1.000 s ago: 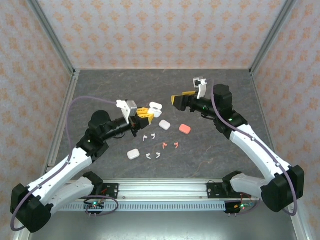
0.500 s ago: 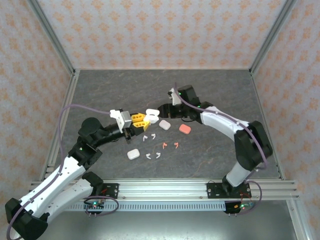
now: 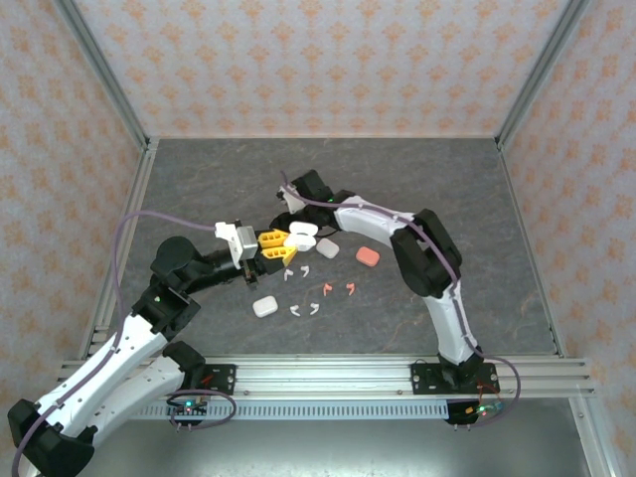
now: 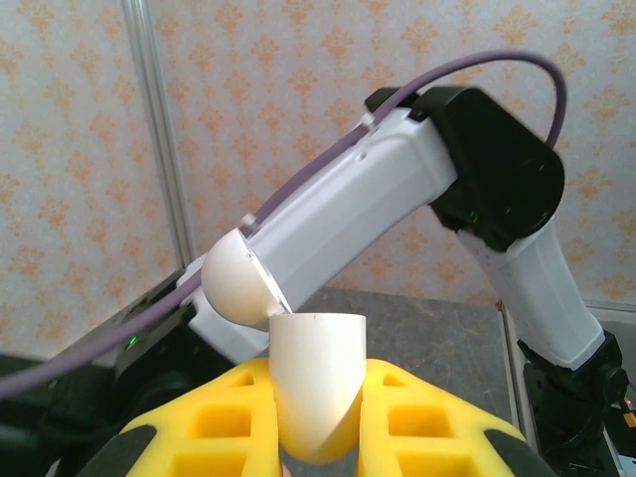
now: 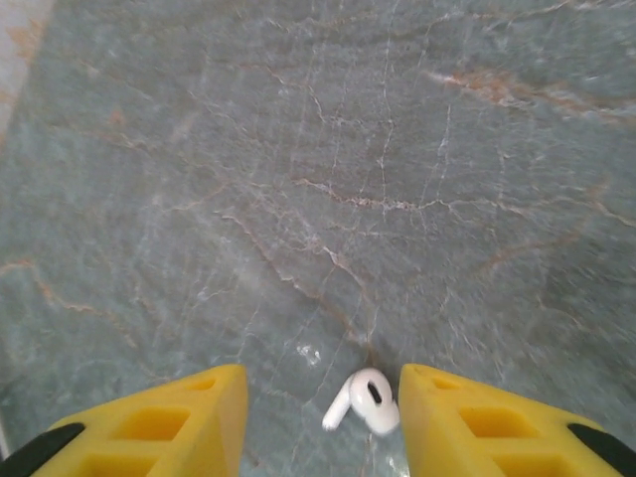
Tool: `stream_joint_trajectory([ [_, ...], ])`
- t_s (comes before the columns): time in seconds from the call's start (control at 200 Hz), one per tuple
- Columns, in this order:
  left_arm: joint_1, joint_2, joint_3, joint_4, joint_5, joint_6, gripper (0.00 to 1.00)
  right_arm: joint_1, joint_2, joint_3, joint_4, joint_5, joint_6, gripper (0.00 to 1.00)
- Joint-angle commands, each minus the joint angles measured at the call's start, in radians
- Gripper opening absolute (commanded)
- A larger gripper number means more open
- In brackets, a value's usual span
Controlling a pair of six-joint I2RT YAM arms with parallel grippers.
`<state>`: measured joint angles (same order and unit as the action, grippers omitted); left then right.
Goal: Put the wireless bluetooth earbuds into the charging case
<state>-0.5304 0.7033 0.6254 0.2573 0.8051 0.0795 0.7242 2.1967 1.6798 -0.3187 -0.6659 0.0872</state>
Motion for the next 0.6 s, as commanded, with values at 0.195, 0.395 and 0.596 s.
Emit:
stream_joint_trajectory([
  [0.195,-0.007,-0.022,-0.004,0.014,0.011,-0.004,0.00,0.043,0.164,0.215,-0.186,0.084,-0.080,0.42],
  [0.395,-0.007,-0.024,-0.007,0.008,-0.001,-0.003,0.00,0.052,0.166,0.202,-0.223,0.089,-0.101,0.41],
  [0.596,-0.007,-0.024,-0.005,-0.001,-0.007,0.002,0.00,0.055,0.126,0.139,-0.240,0.088,-0.125,0.40],
])
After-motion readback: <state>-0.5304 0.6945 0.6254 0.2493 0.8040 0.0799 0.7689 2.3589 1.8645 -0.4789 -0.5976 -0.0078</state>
